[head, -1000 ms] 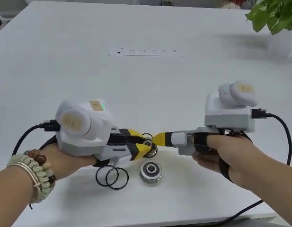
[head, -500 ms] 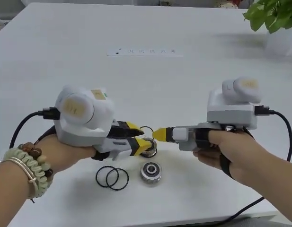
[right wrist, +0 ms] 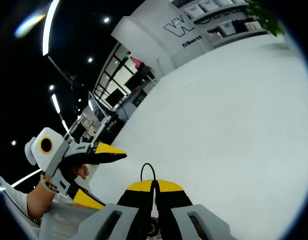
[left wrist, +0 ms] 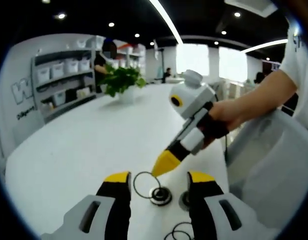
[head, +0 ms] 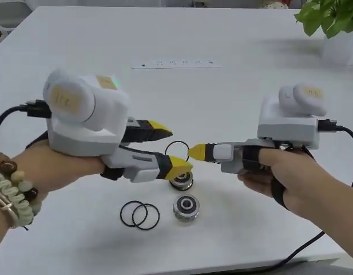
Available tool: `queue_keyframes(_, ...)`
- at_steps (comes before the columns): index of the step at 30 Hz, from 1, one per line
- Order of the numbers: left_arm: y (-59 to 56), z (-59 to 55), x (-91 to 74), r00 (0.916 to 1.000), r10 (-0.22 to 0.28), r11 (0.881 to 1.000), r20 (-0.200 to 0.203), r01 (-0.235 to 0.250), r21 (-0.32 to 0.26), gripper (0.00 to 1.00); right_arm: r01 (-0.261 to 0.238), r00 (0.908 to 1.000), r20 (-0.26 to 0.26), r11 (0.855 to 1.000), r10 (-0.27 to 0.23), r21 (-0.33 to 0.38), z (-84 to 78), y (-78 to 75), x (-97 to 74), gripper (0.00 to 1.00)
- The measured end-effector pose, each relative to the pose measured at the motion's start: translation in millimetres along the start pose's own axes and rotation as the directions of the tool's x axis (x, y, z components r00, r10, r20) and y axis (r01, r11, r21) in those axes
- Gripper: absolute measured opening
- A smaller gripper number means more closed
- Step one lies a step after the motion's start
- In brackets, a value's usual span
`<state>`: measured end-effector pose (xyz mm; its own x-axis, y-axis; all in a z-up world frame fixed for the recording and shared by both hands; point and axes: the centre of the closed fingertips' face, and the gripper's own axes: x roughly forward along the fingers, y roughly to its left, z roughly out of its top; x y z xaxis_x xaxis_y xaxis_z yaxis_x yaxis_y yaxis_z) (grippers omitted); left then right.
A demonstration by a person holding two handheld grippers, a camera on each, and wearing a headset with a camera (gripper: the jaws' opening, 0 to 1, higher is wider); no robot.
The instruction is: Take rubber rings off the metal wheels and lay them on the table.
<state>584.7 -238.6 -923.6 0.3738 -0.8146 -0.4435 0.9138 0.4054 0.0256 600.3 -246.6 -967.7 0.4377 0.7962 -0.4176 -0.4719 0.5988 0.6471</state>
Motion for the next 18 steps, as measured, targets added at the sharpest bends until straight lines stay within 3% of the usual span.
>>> queue_keyframes(6, 5.2, 11.6, -27.4, 0.9998, 0.02, 1.0, 0.002, -0.02, 0.007, 0.5, -0.027, 0.9996, -0.001, 1.0, 0.027, -0.01, 1.6, 7.8, 1.7, 0.0)
queue_keyframes(13, 6.1, 4.7, -67.0, 0.9975, 0.066, 0.997, -0.026, -0.065, 0.045, 0.55, -0.06, 0.9981, -0.017, 0.998, 0.06, -0.005, -1.4, 17.3, 5.0, 0.0)
queue_keyframes(18, 3.0, -2.1, -91.1, 0.995, 0.097, 0.995, -0.022, -0.096, 0.033, 0.56, -0.08, 0.9961, -0.041, 0.997, 0.079, -0.023, -6.2, 24.4, 8.5, 0.0)
